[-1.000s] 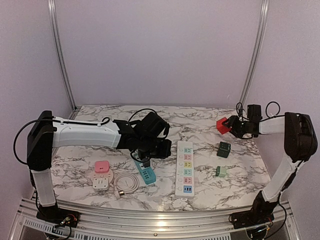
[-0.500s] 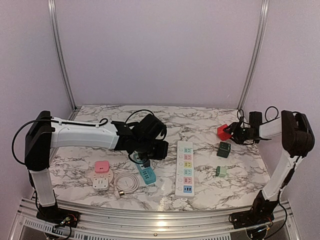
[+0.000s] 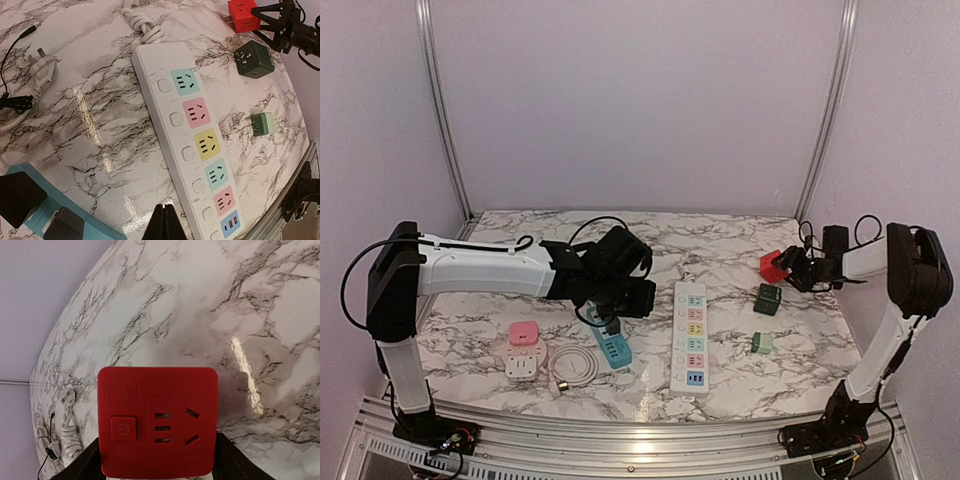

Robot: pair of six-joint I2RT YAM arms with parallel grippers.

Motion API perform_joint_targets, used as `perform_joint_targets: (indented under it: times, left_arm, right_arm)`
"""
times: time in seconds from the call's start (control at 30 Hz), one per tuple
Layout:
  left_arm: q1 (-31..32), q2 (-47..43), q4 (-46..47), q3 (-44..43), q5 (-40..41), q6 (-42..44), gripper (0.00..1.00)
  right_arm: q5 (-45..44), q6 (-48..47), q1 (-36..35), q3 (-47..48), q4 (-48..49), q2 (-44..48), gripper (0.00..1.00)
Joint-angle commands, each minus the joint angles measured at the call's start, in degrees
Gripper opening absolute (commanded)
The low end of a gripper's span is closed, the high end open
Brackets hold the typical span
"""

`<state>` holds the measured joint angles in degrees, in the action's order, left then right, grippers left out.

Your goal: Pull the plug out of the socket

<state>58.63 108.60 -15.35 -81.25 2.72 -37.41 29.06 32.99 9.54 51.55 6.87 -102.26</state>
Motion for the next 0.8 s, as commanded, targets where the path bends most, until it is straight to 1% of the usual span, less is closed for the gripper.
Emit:
perform_joint_targets:
  times: [0.0,0.17,0.27,0.57,0.67,0.77]
  left_arm:
    - [-0.6,-2.6,-2.1,0.2,0.9,1.3,0.0]
    - [-0.9,-3.1,-2.2,0.5,1.0,1.4,0.0]
    - [-1.1,-3.7,-2.1,1.0,1.3,1.3,0.0]
    - [-2.7,-5.7,-1.6,2.8,1.2,1.3,0.0]
    - [-3.6,-6.6,-1.2,3.6,1.0,0.9,0.0]
    - [-5.3,-8.2,-0.2,5.9,0.8,0.1,0.0]
  right_arm:
    - [-4.4,-2.3,0.7,-0.7,-4.8,2.4,0.71]
    - [-6.7,-3.8,0.7,-0.5,-6.7,3.4,0.74]
    - [-8.7,-4.5,0.7,-0.7,-9.4,4.5,0.75]
    - [-12.0,-6.2,0.6,-1.0,-12.4,7.8,0.71]
    - [-14.6,-7.7,-1.0,-0.2,-14.8,9.2,0.71]
    - [-19.3,-9.2,-3.5,0.9,-17.5,11.3,0.71]
